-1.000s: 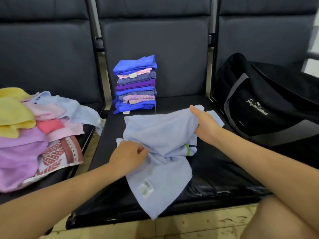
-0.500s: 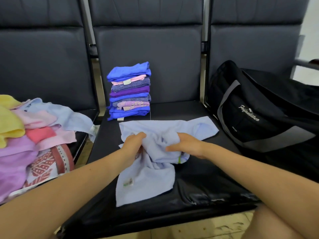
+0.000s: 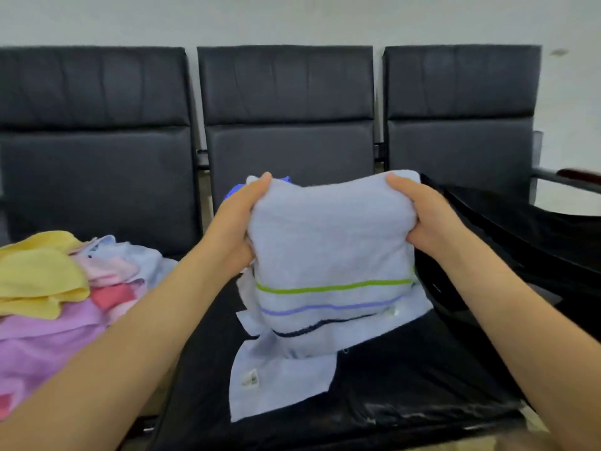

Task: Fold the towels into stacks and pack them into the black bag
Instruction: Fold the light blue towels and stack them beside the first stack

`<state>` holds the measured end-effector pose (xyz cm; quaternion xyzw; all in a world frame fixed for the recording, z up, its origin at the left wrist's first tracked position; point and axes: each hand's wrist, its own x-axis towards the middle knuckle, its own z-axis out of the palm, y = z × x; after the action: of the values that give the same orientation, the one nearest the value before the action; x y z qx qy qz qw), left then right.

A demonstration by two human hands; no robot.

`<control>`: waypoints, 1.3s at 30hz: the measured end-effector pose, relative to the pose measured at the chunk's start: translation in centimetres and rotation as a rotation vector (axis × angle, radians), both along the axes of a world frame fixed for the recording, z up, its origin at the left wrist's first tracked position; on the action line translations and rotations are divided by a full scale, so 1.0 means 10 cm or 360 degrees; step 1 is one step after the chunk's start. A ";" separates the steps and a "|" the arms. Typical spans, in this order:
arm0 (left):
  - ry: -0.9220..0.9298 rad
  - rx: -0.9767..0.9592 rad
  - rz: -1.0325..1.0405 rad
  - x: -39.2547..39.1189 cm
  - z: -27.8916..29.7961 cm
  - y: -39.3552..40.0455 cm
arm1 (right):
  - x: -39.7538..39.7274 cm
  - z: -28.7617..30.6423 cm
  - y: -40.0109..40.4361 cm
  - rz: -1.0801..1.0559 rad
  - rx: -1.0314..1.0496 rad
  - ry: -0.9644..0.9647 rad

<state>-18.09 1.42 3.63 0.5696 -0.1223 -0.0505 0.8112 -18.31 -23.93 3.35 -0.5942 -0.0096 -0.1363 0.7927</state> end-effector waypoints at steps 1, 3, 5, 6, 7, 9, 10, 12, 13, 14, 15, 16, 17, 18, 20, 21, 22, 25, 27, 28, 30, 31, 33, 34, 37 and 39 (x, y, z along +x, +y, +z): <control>0.0027 -0.0086 -0.0025 -0.02 0.07 0.06 | -0.02 0.06 -0.02 0.0036 0.0059 0.0014; 0.0081 -0.0203 -0.0027 -0.03 0.11 0.14 | -0.05 0.10 -0.05 0.0106 0.0136 0.0050; 0.0130 -0.0150 0.0046 0.02 0.00 0.21 | -0.02 0.01 -0.08 0.0063 0.0150 0.0127; 0.0171 -0.0104 0.0088 0.05 -0.13 0.24 | 0.00 -0.10 -0.09 0.0040 0.0131 0.0204; 0.0240 -0.0033 0.0118 0.10 -0.30 0.26 | 0.01 -0.25 -0.11 0.0016 0.0099 0.0295; 0.0440 0.0201 0.0164 0.15 -0.71 0.32 | 0.04 -0.64 -0.15 -0.0041 -0.0012 0.0552; 0.0525 0.0386 0.0197 0.15 -0.93 0.35 | 0.03 -0.85 -0.17 -0.0072 -0.0155 0.0695; 0.0569 0.0891 0.0221 0.14 -1.31 0.40 | 0.00 -1.25 -0.26 -0.0086 -0.0817 0.0885; 0.0471 0.1211 0.0162 0.12 -1.44 0.41 | -0.03 -1.40 -0.29 -0.0026 -0.1264 0.0915; 0.0311 0.1575 0.0070 0.12 -1.55 0.42 | -0.06 -1.50 -0.30 0.0039 -0.1638 0.0922; 0.0141 0.1941 -0.0004 0.10 -1.61 0.42 | -0.09 -1.57 -0.32 0.0094 -0.1828 0.0937; 0.0009 0.2185 -0.0022 0.09 -1.65 0.42 | -0.11 -1.60 -0.33 0.0149 -0.1889 0.0943; -0.0048 0.2276 -0.0034 0.07 -1.66 0.41 | -0.15 -1.60 -0.34 0.0216 -0.1864 0.0943; -0.0065 0.2262 -0.0043 0.04 -1.69 0.41 | -0.21 -1.56 -0.32 0.0281 -0.1804 0.0932; -0.0141 0.2134 -0.0131 -0.02 -1.73 0.42 | -0.28 -1.54 -0.32 0.0404 -0.1762 0.0940; -0.0129 0.1960 -0.0152 -0.07 -1.73 0.43 | -0.30 -1.57 -0.34 0.0439 -0.1849 0.0928; -0.0063 0.1699 -0.0148 -0.11 -1.73 0.44 | -0.30 -1.59 -0.36 0.0453 -0.1896 0.0901; 0.0246 0.0892 0.0001 -0.18 -1.67 0.41 | -0.29 -1.62 -0.37 0.0403 -0.1551 0.0794; 0.0453 0.0627 0.0071 -0.18 -1.63 0.37 | -0.25 -1.61 -0.41 0.0285 -0.1341 0.0745; 0.0523 0.0646 0.0101 -0.19 -1.62 0.35 | -0.24 -1.60 -0.43 0.0198 -0.1355 0.0720; 0.0439 0.1162 0.0219 -0.16 -1.65 0.37 | -0.18 -1.59 -0.49 -0.0085 -0.1749 0.0677; 0.0301 0.1522 0.0264 -0.14 -1.67 0.40 | -0.18 -1.59 -0.49 -0.0209 -0.2091 0.0629; 0.0056 0.1954 0.0273 -0.12 -1.71 0.46 | -0.26 -1.53 -0.40 -0.0398 -0.2430 0.0375; -0.0041 0.2010 0.0290 -0.12 -1.72 0.47 | -0.32 -1.48 -0.31 -0.0403 -0.2362 0.0204; -0.0543 0.2064 0.0382 -0.26 -1.63 0.42 | -0.65 -1.26 0.05 0.0276 -0.1886 -0.0030; -0.0913 0.2088 0.0189 -0.40 -1.59 0.38 | -0.85 -1.26 0.26 0.0953 -0.1967 0.0216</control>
<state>-22.10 5.24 -12.22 0.9362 -0.2440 0.0824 0.2391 -26.77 -21.37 -9.24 -0.9159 -0.1996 0.1565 0.3110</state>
